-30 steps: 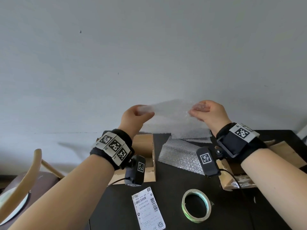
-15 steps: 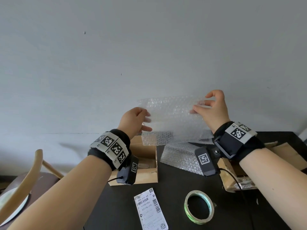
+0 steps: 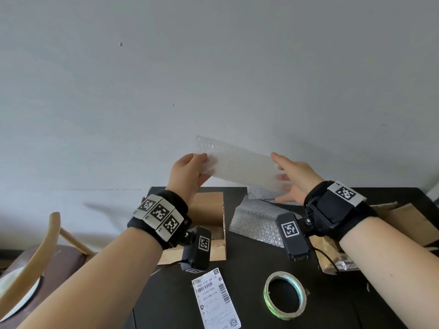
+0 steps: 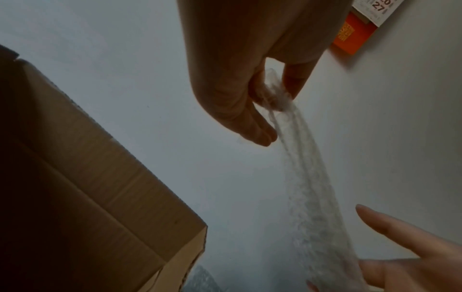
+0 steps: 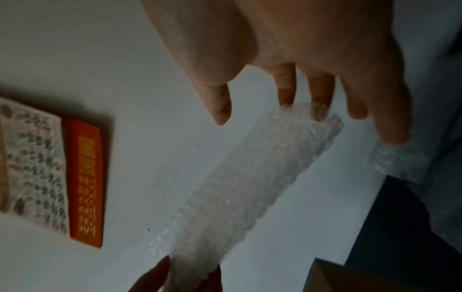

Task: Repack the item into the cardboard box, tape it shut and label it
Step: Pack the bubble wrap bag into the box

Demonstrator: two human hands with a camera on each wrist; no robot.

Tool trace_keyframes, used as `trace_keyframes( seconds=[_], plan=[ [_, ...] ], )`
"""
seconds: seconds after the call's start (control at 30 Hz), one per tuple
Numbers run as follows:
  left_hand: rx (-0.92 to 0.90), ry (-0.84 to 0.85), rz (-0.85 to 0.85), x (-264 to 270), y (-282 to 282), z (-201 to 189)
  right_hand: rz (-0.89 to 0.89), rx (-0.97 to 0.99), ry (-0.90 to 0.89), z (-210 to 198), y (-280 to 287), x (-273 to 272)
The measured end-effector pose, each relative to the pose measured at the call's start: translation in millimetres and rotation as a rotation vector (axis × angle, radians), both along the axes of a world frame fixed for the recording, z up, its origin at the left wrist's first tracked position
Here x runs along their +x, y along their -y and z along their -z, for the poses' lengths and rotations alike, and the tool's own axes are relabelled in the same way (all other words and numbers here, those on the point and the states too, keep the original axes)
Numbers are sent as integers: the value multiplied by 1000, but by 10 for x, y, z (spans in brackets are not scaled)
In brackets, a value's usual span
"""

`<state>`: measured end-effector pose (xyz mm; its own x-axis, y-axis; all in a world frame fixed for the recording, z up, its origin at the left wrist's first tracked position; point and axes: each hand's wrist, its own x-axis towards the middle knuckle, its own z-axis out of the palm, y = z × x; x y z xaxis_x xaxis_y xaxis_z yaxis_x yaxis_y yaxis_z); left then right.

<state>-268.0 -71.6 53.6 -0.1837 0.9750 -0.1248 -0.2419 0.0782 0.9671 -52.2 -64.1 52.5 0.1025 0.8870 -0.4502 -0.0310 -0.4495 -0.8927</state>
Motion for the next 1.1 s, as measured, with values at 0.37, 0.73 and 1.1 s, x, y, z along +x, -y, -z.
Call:
trace_keyframes(
  seconds=[0.37,0.73,1.1],
  plan=[
    [-16,-451,-190,-578,178,161,37,238,-50,163,-35,-467],
    [-75,-1029,-25,-1087,527,543,-459,380,656,371,276,-1157],
    [84,-1574,447,-1010,614,881,-790,140,1118,835,274,-1681]
  ],
)
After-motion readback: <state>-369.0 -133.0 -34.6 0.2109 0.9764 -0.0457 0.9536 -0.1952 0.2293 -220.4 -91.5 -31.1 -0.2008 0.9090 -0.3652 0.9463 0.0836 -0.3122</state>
